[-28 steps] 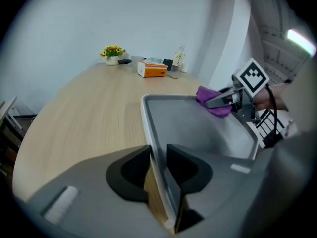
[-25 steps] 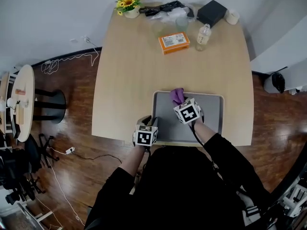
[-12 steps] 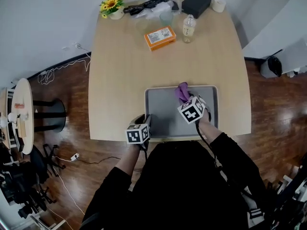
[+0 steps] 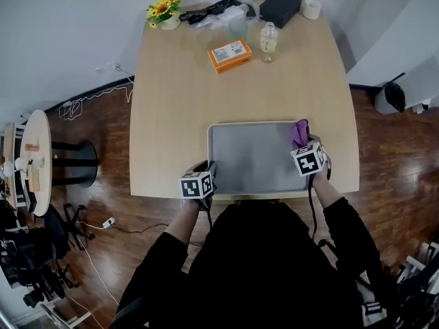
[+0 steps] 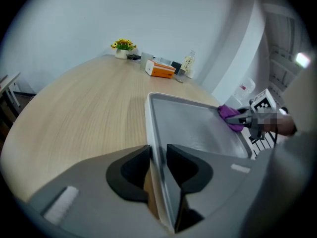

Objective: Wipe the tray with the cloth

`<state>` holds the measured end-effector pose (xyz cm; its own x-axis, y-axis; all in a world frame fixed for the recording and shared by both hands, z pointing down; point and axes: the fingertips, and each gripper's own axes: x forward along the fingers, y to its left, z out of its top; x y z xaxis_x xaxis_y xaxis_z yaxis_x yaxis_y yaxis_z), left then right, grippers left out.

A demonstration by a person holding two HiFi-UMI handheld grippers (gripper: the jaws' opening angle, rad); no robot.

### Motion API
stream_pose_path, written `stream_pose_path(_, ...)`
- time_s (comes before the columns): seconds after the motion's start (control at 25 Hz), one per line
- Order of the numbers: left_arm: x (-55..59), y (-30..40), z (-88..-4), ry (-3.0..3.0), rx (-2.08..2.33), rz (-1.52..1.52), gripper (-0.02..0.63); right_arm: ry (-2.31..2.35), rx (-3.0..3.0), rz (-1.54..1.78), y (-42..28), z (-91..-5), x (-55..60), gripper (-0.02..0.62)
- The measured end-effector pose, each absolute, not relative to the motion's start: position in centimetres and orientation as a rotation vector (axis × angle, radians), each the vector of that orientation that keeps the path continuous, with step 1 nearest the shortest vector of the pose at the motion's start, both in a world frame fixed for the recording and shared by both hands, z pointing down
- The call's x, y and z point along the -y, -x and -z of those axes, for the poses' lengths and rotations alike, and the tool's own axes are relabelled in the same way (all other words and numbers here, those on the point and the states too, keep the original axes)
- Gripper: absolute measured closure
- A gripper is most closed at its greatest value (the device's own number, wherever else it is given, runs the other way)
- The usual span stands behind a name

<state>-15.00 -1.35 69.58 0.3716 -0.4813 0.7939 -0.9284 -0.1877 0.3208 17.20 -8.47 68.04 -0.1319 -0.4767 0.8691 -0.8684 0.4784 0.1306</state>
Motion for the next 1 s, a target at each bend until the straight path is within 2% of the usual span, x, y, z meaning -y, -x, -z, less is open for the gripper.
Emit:
stream_pose_path(0.32, 1.7, 15.3, -69.5, -1.828, 1.215, -0.708, 0.515, -0.764, 1.886, -0.310, -1.1, -68.7, 6.9, 0.466)
stream_pose_path(0.4, 1.7, 15.5, -69.6, -1.824, 1.216, -0.702, 0.515, -0.720, 1.861, -0.249, 0.8, -68.7, 7.3, 0.476)
stream_pose_path(0.44, 1.7, 15.7, -69.6, -1.822, 1.214, -0.694, 0.515, -0.714, 1.891, -0.272, 1.9, -68.7, 7.5, 0.459)
stream_pose_path(0.72, 1.6, 16.0, -69.8, -1.812, 1.201, -0.682, 0.512, -0.754, 1.967, -0.400, 5.4, -68.1, 7.6, 0.465)
stream_pose_path(1.0, 1.6, 16.1, -69.8, -1.804, 1.195, -0.718, 0.512, -0.583, 2.156, -0.361, 15.8, -66.8, 6.6, 0.462)
